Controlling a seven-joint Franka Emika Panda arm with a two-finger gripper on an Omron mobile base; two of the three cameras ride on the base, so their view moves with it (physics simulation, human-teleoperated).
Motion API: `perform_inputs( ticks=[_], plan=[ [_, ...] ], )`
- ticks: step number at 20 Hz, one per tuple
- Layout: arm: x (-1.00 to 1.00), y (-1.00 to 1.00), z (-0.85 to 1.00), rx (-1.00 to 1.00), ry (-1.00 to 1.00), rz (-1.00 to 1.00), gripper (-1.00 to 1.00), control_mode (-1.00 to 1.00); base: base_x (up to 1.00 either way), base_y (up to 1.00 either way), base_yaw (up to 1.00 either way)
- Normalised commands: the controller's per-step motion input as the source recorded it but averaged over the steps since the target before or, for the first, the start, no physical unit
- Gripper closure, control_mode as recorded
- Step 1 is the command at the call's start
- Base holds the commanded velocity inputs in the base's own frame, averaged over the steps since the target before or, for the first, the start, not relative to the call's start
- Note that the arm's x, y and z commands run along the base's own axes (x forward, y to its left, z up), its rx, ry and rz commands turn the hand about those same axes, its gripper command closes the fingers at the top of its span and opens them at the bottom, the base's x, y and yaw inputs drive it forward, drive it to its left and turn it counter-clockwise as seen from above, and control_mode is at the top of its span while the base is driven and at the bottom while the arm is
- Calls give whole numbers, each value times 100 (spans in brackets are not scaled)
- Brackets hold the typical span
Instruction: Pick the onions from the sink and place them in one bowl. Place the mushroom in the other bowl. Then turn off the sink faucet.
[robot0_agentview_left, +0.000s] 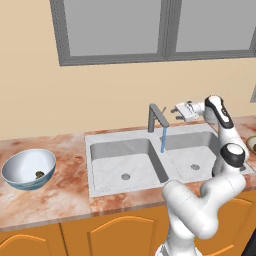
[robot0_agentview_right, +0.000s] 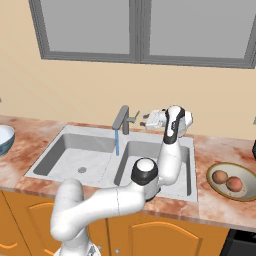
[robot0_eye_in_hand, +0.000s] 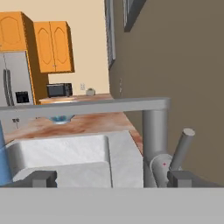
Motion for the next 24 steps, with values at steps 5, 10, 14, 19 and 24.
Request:
perform_inputs(
  ticks=[5, 10, 14, 19, 24],
  plan=[
    [7, 8, -11, 0, 0, -19, -100, -100, 0, 0, 0],
    [15, 21, -7, 0, 0, -19, -100, -100, 0, 0, 0],
    [18, 20, -7, 0, 0, -16, -100, -100, 0, 0, 0],
    [24, 6, -4, 0, 0, -5, -100, -100, 0, 0, 0],
    [28, 6, -2, 0, 0, 0, -100, -100, 0, 0, 0]
  ],
)
